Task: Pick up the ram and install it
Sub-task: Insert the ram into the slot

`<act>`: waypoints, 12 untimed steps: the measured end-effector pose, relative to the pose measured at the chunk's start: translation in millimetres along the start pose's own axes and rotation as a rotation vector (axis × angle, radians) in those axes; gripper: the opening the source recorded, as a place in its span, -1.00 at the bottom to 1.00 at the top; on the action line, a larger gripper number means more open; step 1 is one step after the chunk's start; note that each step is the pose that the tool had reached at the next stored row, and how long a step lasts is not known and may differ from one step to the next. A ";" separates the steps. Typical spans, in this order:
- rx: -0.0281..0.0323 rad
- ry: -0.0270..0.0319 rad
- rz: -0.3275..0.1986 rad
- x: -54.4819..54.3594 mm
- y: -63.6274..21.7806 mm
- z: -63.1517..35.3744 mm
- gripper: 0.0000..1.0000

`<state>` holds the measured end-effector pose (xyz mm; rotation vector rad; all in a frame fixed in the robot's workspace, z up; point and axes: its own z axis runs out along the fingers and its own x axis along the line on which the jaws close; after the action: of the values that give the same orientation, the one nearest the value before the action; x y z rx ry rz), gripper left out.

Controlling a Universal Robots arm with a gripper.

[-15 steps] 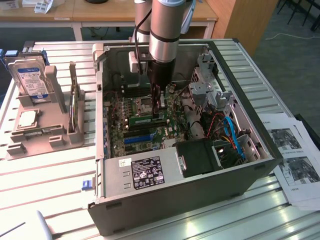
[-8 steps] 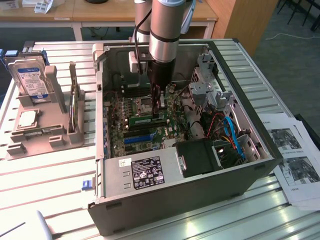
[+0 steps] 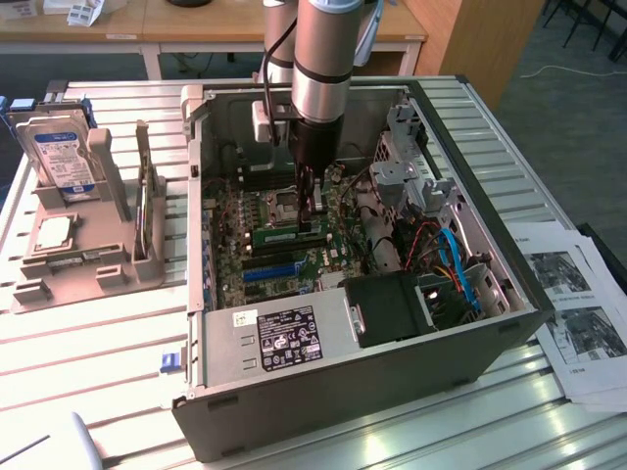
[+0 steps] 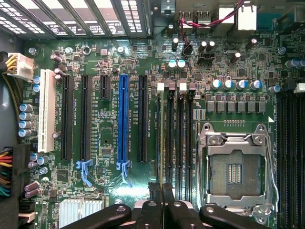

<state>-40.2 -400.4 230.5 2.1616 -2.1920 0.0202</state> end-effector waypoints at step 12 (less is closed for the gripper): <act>0.0040 -0.0004 0.001 0.6 0.9 0.5 -0.76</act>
<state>-41.1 -401.1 230.1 2.1628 -2.1952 0.0243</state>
